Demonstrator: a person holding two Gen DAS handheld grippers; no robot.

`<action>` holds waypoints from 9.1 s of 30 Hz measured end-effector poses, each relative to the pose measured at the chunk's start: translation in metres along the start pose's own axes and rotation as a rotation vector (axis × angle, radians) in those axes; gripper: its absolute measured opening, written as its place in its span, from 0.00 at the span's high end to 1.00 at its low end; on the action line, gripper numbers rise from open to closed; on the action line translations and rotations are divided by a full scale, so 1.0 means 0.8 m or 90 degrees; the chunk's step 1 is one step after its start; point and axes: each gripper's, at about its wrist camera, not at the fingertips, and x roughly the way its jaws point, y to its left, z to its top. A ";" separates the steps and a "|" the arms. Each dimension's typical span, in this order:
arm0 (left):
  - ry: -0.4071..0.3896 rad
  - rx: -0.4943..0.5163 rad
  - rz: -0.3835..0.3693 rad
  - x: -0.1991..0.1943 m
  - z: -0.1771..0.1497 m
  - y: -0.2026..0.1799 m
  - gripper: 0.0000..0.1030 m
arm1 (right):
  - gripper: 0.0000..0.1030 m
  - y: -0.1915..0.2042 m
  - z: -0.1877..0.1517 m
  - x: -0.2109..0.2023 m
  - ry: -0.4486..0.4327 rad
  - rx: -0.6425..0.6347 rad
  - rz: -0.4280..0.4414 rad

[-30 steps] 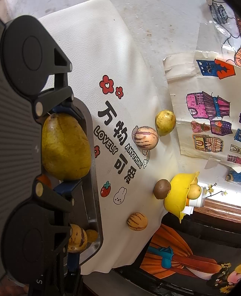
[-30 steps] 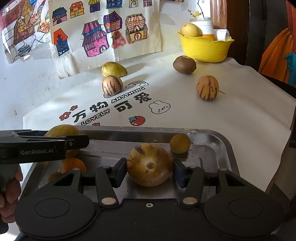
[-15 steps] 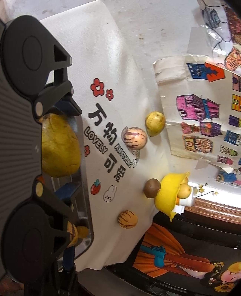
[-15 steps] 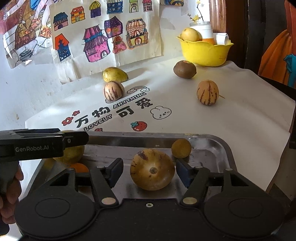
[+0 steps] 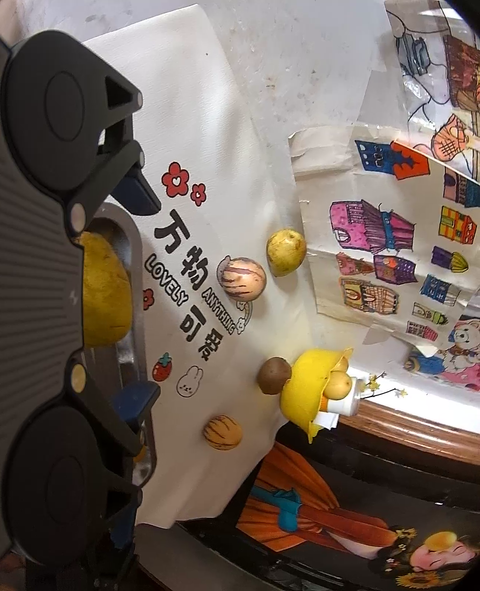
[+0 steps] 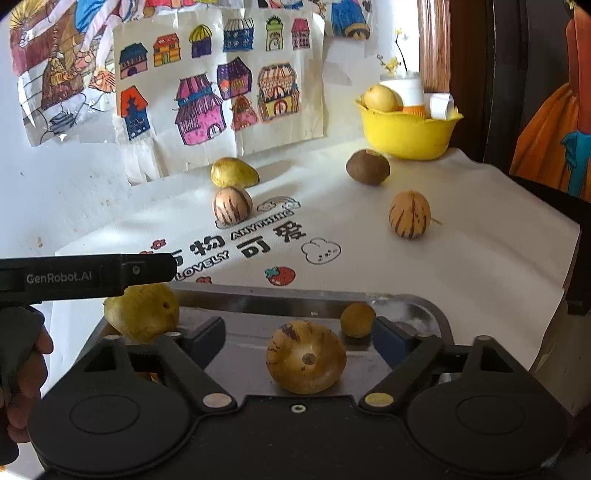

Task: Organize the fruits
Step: 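Lower the pear into the tray and open the left tool while the right tool releases its fruit, then lift both open tools out of the tray toward the striped fruits, then lower both open tools around the striped pepino fruits on the cloth, then grasp a striped pepino with the left tool while the right tool grasps another pepino, then carry the pepino with the left tool while the right tool carries its pepino over the tray, then lower the pepino into the tray and open the left tool while the right tool releases its pepino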

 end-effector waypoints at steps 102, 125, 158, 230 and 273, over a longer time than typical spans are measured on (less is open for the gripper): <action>0.106 0.033 0.026 0.204 0.133 0.006 0.01 | 0.01 -0.092 0.121 0.132 0.010 0.051 -0.031; 0.135 0.178 0.025 0.221 0.116 -0.006 0.54 | 0.01 -0.120 0.120 0.158 0.023 0.065 -0.045; 0.138 0.179 0.018 0.209 0.112 0.005 0.45 | 0.51 -0.140 0.119 0.201 0.057 0.036 -0.070; -0.031 0.154 -0.027 -0.139 0.003 -0.072 0.54 | 0.52 0.037 0.009 -0.182 -0.120 -0.007 0.022; 0.061 0.105 -0.018 -0.090 -0.092 -0.049 0.53 | 0.52 0.034 -0.066 -0.086 0.024 0.011 0.064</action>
